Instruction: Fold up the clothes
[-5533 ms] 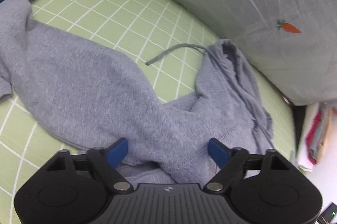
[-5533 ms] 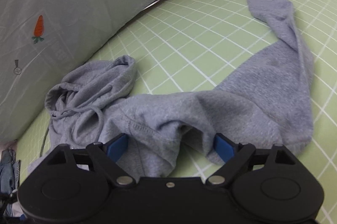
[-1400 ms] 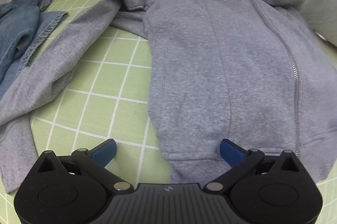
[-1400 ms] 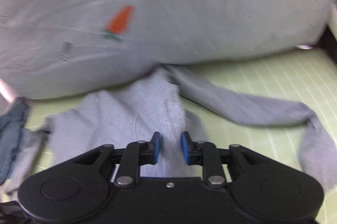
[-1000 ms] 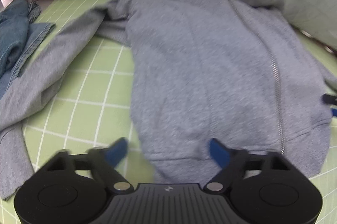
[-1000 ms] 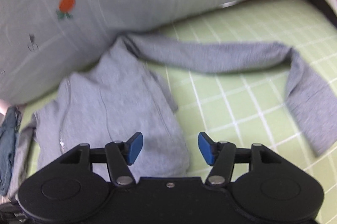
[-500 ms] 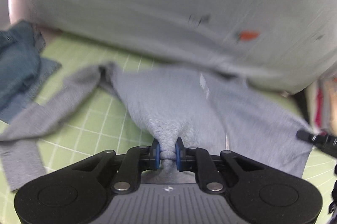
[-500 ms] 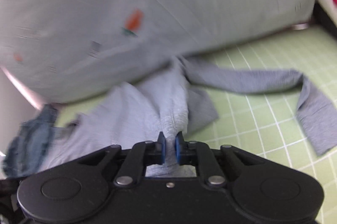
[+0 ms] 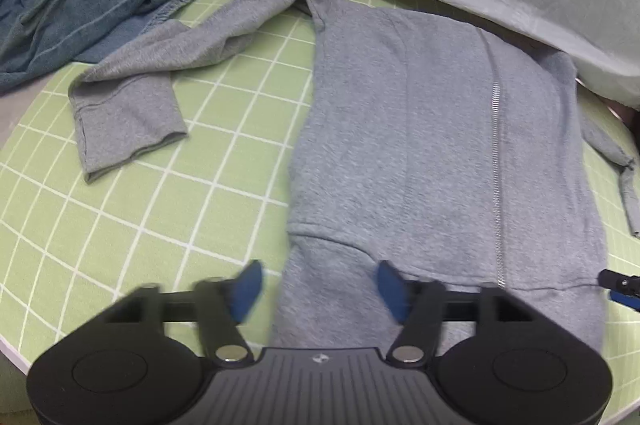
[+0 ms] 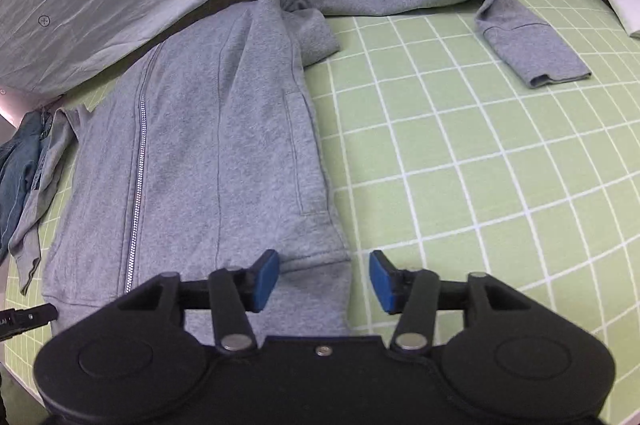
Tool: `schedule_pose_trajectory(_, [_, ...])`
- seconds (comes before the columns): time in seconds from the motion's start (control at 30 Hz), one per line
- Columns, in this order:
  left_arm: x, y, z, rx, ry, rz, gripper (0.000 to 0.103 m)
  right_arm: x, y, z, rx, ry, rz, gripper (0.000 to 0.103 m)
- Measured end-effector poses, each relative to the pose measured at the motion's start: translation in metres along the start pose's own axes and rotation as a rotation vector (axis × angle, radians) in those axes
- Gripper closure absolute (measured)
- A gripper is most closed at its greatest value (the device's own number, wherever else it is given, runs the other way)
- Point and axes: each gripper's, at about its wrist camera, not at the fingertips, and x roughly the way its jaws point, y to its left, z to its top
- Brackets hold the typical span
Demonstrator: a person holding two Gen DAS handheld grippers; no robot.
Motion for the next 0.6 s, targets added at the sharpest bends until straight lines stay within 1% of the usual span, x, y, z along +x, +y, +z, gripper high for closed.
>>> schedule_pose_trajectory(0.03, [0.003,0.000,0.001,0.005,-0.001,0.003,0.034,0.002,0.001,-0.001,-0.005,-0.007,-0.001,0.038])
schedule_pose_trajectory(0.07, [0.007,0.000,0.002,0.010,-0.001,0.006,0.034,0.004,0.002,-0.002,-0.011,-0.012,-0.004,0.036])
schedule_pose_trajectory(0.1, [0.009,0.001,0.003,0.010,-0.002,-0.009,0.034,0.006,0.003,-0.001,-0.025,-0.011,-0.012,0.035])
schedule_pose_trajectory(0.13, [0.010,0.001,0.005,0.009,-0.004,-0.026,0.034,0.008,0.006,0.000,-0.038,-0.012,-0.015,0.035])
schedule_pose_trajectory(0.17, [0.012,0.002,0.006,0.007,-0.009,-0.047,0.036,0.008,0.008,-0.001,-0.044,-0.014,-0.007,0.035])
schedule_pose_trajectory(0.2, [0.014,0.003,0.007,0.005,-0.015,-0.068,0.040,0.009,0.010,-0.002,-0.048,-0.015,0.003,0.039])
schedule_pose_trajectory(0.23, [0.016,0.002,0.007,0.009,-0.013,-0.084,0.065,0.011,0.010,-0.003,-0.044,-0.014,0.018,0.055])
schedule_pose_trajectory(0.27, [0.018,0.000,0.005,0.014,0.003,-0.097,0.089,0.012,0.010,-0.003,-0.044,-0.011,0.030,0.065])
schedule_pose_trajectory(0.3, [0.019,-0.002,0.004,0.015,0.011,-0.117,0.090,0.014,0.012,-0.005,-0.058,-0.005,0.032,0.085])
schedule_pose_trajectory(0.37, [0.013,-0.005,-0.001,0.040,0.004,-0.110,0.092,0.013,0.018,-0.010,-0.088,-0.003,0.021,0.087])
schedule_pose_trajectory(0.43, [0.002,-0.005,-0.009,0.081,0.014,-0.102,0.092,0.006,0.025,-0.020,-0.130,-0.001,0.004,0.088])
schedule_pose_trajectory(0.53, [-0.017,0.008,-0.032,0.081,0.051,-0.104,0.092,-0.009,0.027,-0.040,-0.158,0.026,-0.006,0.088])
schedule_pose_trajectory(0.6, [-0.021,0.017,-0.048,0.061,0.086,-0.105,0.091,-0.019,0.021,-0.058,-0.133,0.049,0.002,0.088])
